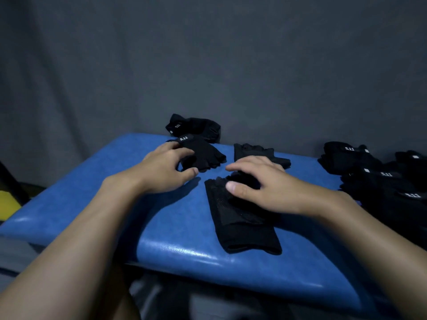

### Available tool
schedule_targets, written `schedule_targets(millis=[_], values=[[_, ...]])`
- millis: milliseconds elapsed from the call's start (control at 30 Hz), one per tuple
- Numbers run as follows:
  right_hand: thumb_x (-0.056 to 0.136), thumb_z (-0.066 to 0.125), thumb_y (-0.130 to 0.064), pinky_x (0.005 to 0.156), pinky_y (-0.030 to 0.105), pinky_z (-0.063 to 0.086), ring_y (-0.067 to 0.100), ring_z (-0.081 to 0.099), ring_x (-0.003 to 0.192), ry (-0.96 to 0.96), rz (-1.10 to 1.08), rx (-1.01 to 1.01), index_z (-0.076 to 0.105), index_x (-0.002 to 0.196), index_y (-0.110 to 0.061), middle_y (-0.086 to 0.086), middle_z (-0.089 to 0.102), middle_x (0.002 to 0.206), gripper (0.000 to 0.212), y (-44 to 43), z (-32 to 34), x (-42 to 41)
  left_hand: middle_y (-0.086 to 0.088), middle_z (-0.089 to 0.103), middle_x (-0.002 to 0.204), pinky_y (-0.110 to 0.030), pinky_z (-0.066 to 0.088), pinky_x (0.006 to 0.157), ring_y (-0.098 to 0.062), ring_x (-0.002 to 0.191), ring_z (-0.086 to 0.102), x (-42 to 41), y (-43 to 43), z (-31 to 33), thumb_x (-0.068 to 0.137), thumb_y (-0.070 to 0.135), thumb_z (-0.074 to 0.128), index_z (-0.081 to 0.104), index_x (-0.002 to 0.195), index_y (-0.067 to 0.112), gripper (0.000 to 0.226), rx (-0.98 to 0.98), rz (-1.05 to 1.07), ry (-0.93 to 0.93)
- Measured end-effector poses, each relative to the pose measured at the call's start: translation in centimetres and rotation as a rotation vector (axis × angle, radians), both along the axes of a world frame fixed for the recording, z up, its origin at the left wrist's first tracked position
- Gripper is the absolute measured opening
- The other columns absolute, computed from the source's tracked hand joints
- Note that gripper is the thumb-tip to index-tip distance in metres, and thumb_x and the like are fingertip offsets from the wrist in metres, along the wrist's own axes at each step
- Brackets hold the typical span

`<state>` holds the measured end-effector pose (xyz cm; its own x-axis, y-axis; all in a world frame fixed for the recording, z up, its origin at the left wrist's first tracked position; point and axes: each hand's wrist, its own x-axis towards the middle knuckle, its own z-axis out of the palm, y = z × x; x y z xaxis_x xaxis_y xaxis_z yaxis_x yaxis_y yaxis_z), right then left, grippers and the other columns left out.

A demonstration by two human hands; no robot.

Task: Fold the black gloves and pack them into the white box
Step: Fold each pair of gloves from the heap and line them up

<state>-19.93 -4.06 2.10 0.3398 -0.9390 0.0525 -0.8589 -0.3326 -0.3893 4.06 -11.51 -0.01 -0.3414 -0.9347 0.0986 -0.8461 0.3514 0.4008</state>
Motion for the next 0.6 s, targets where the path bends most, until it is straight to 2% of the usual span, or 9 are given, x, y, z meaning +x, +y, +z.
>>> schedule_targets(millis=[100,233,400,467,500,567,600], values=[[0.089,0.044,-0.065,0.117,0.041,0.018,0.011,0.025,0.140,0.037,-0.032,-0.031,0.044,0.139,-0.042,-0.011,0.045,0.142,0.054,-3.1,0.1,1.2,0.001,0.032,0.154,-0.040,0.029,0.116,-0.019,0.138,0.035,-0.2,-0.8,-0.3,0.096,0.046,0.055,0.044,0.146,0.030,0.054,-0.031,0.018,0.043],[0.092,0.041,-0.065,0.116,0.041,0.019,0.017,0.032,0.139,0.105,-0.089,-0.018,0.045,0.137,-0.046,-0.009,0.052,0.140,0.049,-6.6,0.2,2.7,-0.011,0.033,0.154,-0.040,0.019,0.120,-0.024,0.147,0.021,-0.2,-2.1,-1.3,0.099,0.046,0.047,0.042,0.148,0.028,0.052,-0.064,0.107,0.101],[0.091,0.037,-0.068,0.112,0.049,0.019,0.021,0.038,0.135,0.166,-0.143,0.063,0.055,0.125,-0.048,-0.012,0.058,0.132,0.043,-9.0,-0.5,3.5,-0.004,0.044,0.144,-0.048,0.024,0.118,-0.024,0.138,0.037,0.2,-2.8,-1.8,0.097,0.053,0.043,0.046,0.145,0.029,0.054,-0.019,0.150,0.077],[0.092,0.039,-0.067,0.112,0.050,0.020,0.019,0.037,0.135,0.145,-0.145,0.073,0.058,0.124,-0.045,-0.012,0.058,0.131,0.044,-9.1,-0.7,3.6,-0.001,0.049,0.130,-0.051,0.023,0.116,-0.024,0.129,0.042,0.4,-2.4,-1.0,0.097,0.055,0.039,0.054,0.135,0.037,0.044,-0.025,0.169,0.024],[0.092,0.039,-0.065,0.112,0.050,0.020,0.018,0.036,0.136,0.135,-0.140,0.070,0.059,0.124,-0.044,-0.012,0.056,0.133,0.043,-9.0,-0.7,3.7,0.002,0.051,0.120,-0.053,0.024,0.114,-0.024,0.122,0.044,0.5,-2.1,-0.5,0.097,0.057,0.037,0.058,0.123,0.042,0.037,-0.028,0.182,-0.003],[0.094,0.041,-0.062,0.111,0.051,0.020,0.018,0.034,0.137,0.122,-0.128,0.044,0.058,0.124,-0.045,-0.012,0.052,0.137,0.038,-8.9,-0.7,3.7,0.007,0.053,0.101,-0.054,0.030,0.103,-0.023,0.110,0.046,0.8,-1.7,0.2,0.096,0.059,0.033,0.060,0.103,0.043,0.032,-0.031,0.203,-0.026],[0.094,0.042,-0.060,0.111,0.050,0.019,0.019,0.033,0.137,0.115,-0.127,0.025,0.057,0.125,-0.046,-0.011,0.050,0.139,0.037,-8.8,-0.6,3.7,0.008,0.055,0.097,-0.053,0.032,0.098,-0.022,0.108,0.046,1.0,-1.5,0.4,0.096,0.058,0.033,0.058,0.101,0.042,0.030,-0.037,0.212,-0.016]])
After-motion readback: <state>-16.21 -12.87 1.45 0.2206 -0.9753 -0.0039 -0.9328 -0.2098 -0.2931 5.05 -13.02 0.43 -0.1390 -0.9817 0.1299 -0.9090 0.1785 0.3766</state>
